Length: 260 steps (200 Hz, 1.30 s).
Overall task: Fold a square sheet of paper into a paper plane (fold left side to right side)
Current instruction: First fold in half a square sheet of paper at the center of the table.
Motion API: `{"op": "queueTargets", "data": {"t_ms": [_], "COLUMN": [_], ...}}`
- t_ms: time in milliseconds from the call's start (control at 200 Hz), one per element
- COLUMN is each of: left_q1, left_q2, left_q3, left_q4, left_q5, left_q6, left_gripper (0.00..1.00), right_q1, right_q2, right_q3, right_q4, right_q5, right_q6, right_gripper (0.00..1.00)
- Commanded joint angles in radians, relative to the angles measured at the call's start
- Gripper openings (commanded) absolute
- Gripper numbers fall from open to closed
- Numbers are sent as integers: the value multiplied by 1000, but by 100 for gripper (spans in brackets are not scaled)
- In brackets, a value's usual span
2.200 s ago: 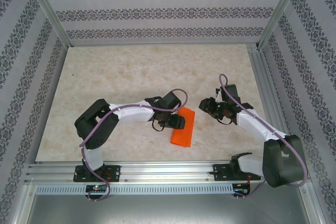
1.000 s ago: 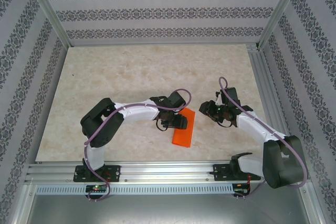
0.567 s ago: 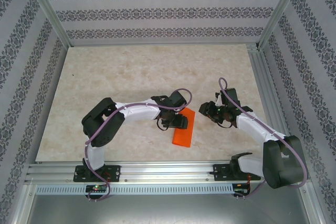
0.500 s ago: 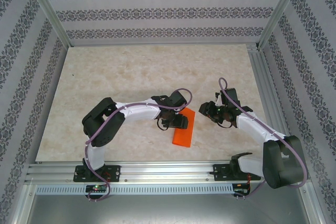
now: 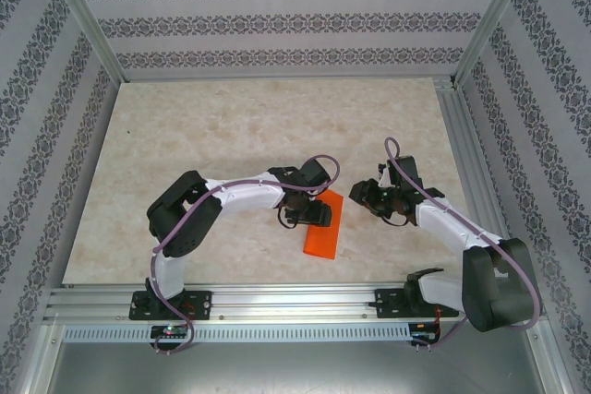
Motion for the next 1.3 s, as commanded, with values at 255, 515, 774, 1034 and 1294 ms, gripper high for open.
{"op": "queueTargets", "data": {"t_ms": [255, 515, 774, 1034, 1294], "left_q1": [-22, -23, -24, -28, -34], "left_q2": [57, 64, 69, 75, 81], "left_q3": [18, 18, 18, 19, 27], "left_q4": [30, 31, 36, 36, 34], "left_q5": [-1, -3, 5, 9, 17], "left_q6": [-2, -13, -17, -13, -1], "left_gripper": [63, 64, 64, 64, 64], "right_q1": [7, 29, 50, 60, 74], "right_q2": [19, 42, 55, 58, 70], "right_q3": [-23, -20, -20, -17, -15], "right_q4": [53, 68, 80, 81, 90], "right_q5": [-33, -29, -26, -18, -16], "right_q6": [28, 38, 49, 55, 64], "right_gripper": [38, 37, 36, 36, 33]}}
